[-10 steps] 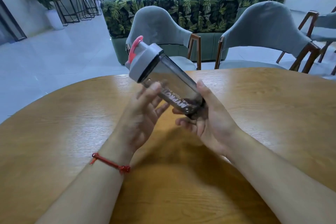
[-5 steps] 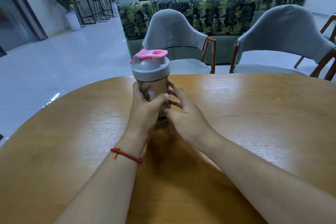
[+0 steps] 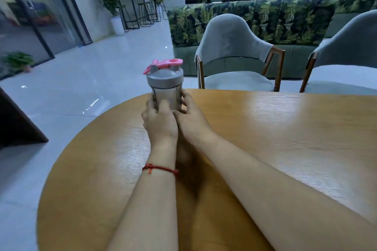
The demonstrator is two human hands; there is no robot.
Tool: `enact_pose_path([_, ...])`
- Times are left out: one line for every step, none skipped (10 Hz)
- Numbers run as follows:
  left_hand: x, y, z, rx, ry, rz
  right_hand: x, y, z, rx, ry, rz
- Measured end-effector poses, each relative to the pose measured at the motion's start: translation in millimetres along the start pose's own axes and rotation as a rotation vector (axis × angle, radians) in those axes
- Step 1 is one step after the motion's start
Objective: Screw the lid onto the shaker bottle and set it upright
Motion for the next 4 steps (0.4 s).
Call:
enact_pose_path([5.4,-5.0,-6.6,-0.014,-0.038,0.045,-5.6,14.1,-3.3,0.021,-0.024,0.051])
enact_pose_path([5.3,-8.0,0.9,-0.062,-0.095,0.086,-9.5,19.6,-4.8,0.046,-0.021,0.092])
enact_pose_path([6.5,-11.4,3.7,-0.160,-0.056,0.134,-10.0,16.4,-1.5,0.066,-0.036,0.116])
enact_pose_path([-2.1,-25.0,14.3,-0.351,0.049,0.115,-5.9,-0.5,3.4,0.021,-0.016,0.115])
Point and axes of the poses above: each hand's wrist, its own z-axis away from the middle knuckle, its own y-axis out of the palm, x = y × z, the point moved 6 cm from there along -z, towards the middle knuckle, and after that the axes turned 13 degrees about -x, right-handed, at the moved point
